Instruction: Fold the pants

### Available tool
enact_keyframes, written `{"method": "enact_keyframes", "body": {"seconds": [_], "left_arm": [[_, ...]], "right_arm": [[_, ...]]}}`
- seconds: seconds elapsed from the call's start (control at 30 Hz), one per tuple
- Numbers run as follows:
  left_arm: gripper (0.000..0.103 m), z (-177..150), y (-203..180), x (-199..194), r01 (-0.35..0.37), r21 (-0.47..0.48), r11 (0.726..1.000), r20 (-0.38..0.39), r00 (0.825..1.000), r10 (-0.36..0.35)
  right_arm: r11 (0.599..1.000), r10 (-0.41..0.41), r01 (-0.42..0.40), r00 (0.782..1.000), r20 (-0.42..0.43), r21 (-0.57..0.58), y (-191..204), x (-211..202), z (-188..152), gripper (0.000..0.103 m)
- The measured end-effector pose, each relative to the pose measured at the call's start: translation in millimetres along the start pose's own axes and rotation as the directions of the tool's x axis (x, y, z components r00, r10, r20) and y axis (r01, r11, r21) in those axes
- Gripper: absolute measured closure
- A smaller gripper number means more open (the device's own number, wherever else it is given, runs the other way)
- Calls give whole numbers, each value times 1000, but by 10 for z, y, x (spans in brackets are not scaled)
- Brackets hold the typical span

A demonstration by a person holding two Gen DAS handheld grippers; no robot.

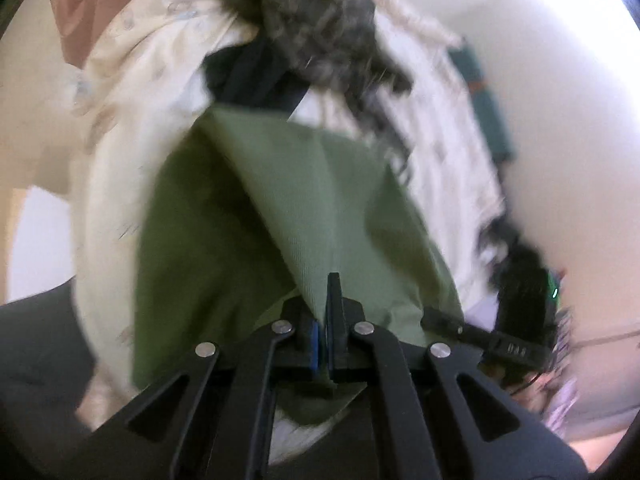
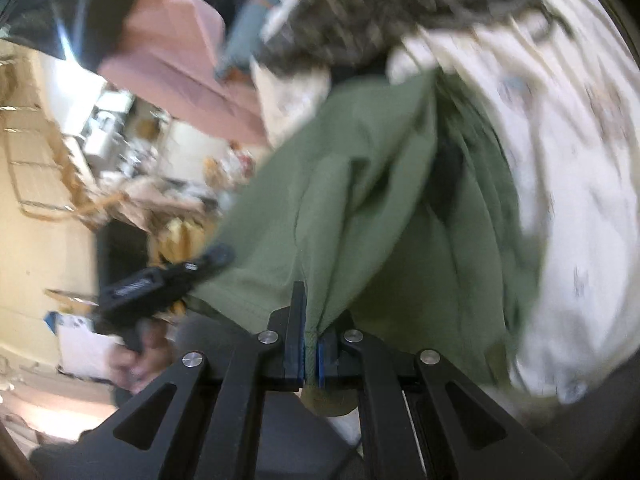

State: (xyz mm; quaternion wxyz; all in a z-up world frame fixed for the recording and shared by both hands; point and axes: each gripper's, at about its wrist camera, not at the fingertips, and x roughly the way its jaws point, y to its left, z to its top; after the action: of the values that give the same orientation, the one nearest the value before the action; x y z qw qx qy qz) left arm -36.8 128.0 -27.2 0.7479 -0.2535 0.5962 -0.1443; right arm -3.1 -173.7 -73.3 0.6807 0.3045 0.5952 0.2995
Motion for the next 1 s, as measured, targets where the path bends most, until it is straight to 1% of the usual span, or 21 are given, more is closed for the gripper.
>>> {"method": "enact_keyframes", "body": {"seconds": [0.07,0.1,0.13,0.2,0.27,0.3,0.37,0.4,0.43,0.5,0.57,0.6,0.63,0.7,0.77,0.8,0.87,0.9,0.93,0.97,1.0], "left_arm": [[102,-166,131,137,-80,9,997,-53,995,80],[102,-212,164,259,-146,37,989,-85,985,148],[102,-306,186,319,-181,47,982,-103,977,185],[101,-448,300,517,-205,26,978,-163,965,207],[100,-499,295,608,-282,61,957,-162,944,289],[98,-510,275,611,-308,83,948,-152,936,317],[95,-515,247,580,-339,105,935,-152,923,352],[89,-513,226,539,-350,112,930,-154,918,364],[86,-499,211,456,-349,114,930,-147,920,363],[79,-497,199,261,-340,116,933,-124,927,353],[73,-365,143,70,-343,125,931,-52,935,352],[72,-262,87,-25,-348,132,928,0,936,351],[71,-169,44,-84,-345,134,929,44,939,342],[61,121,-59,-81,-333,122,935,113,941,320],[60,414,-127,27,-294,116,949,157,949,275],[60,537,-118,91,-288,106,952,163,949,269],[60,843,-157,382,-265,112,958,173,954,243],[60,975,-162,540,-278,122,953,191,948,253],[60,1062,-149,717,-311,140,940,211,937,279],[61,1161,-124,887,-338,151,929,210,929,304],[63,1232,-72,1039,-345,139,928,172,931,321]], "right_arm": [[998,-50,52,997,-66,31,-193,216,-219,99],[994,-82,89,991,-101,63,-342,364,-342,99],[985,-129,143,983,-132,101,-514,518,-459,98],[964,-177,204,971,-160,173,-769,718,-603,95],[948,-187,220,969,-159,230,-893,810,-659,95],[948,-194,226,969,-156,226,-874,800,-650,93],[954,-222,250,960,-170,166,-769,730,-638,83],[955,-237,263,955,-180,139,-720,675,-646,73],[954,-253,278,947,-195,110,-664,608,-652,59],[942,-316,332,926,-208,47,-552,436,-634,50],[917,-399,393,905,-149,-69,-354,193,-520,50],[909,-414,403,904,-109,-111,-259,96,-450,50],[903,-417,405,906,-65,-146,-167,6,-361,50],[902,-389,390,920,45,-183,8,-136,-108,50],[906,-355,372,928,116,-202,127,-145,167,50],[910,-336,361,930,146,-204,157,-94,339,50],[922,-287,320,943,169,-219,190,130,690,50],[924,-273,307,947,168,-227,224,256,826,51],[916,-284,319,944,169,-244,204,439,986,52],[898,-318,354,933,170,-261,156,627,1129,52],[888,-335,371,927,167,-274,136,742,1221,52]]}}
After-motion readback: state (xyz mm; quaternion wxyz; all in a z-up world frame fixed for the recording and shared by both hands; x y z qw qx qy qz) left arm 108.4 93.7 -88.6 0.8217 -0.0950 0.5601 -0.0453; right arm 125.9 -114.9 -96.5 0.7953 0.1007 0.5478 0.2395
